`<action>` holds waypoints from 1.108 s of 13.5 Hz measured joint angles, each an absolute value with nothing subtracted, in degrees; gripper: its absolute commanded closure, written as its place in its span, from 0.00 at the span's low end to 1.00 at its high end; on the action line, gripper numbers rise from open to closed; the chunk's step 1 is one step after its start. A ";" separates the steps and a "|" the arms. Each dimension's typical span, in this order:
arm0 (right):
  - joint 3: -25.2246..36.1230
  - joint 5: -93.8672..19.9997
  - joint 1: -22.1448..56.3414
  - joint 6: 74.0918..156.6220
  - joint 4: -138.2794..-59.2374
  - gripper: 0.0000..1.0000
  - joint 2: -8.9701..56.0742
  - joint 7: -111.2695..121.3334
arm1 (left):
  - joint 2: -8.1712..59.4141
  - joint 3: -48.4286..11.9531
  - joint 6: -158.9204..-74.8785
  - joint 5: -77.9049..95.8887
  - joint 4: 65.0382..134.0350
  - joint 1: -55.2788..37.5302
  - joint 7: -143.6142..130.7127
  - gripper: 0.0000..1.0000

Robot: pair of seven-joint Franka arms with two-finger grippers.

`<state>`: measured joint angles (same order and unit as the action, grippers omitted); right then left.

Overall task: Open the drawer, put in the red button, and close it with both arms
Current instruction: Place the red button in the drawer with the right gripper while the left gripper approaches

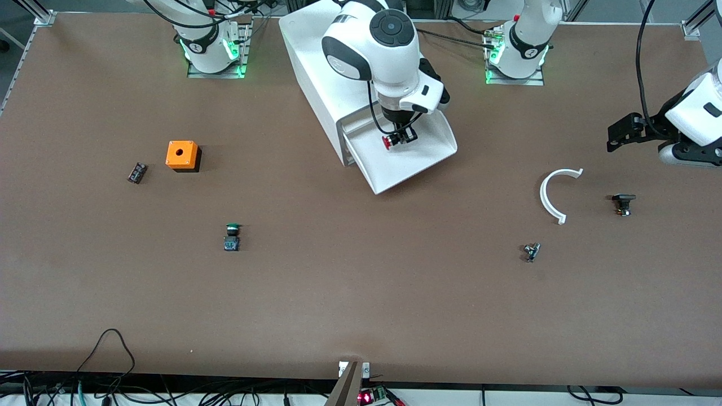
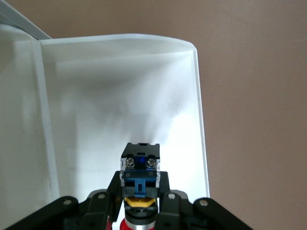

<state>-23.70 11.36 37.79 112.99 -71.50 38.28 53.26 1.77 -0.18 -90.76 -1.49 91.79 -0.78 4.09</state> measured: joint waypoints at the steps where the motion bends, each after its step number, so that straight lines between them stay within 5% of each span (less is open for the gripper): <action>1: -23.63 11.36 37.77 112.89 -71.54 0.79 38.78 53.26 | 1.77 -0.19 -90.76 -1.49 91.79 -0.78 4.09 0.00; 5: -23.35 11.40 38.67 115.08 -71.88 0.74 43.00 52.95 | 1.77 -0.20 -90.76 -1.49 91.79 -0.79 4.09 0.00; 7: -22.32 11.48 39.87 117.18 -71.86 0.01 43.62 51.72 | 1.77 -0.20 -90.76 -1.49 91.79 -0.79 4.09 0.00; 15: -19.32 11.49 39.45 118.37 -70.69 0.00 35.34 35.46 | 1.76 -0.14 -90.76 -1.49 91.76 -0.74 4.09 0.00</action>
<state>-19.32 11.49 39.45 118.37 -70.69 35.34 35.46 1.76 -0.14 -90.76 -1.49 91.76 -0.74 4.09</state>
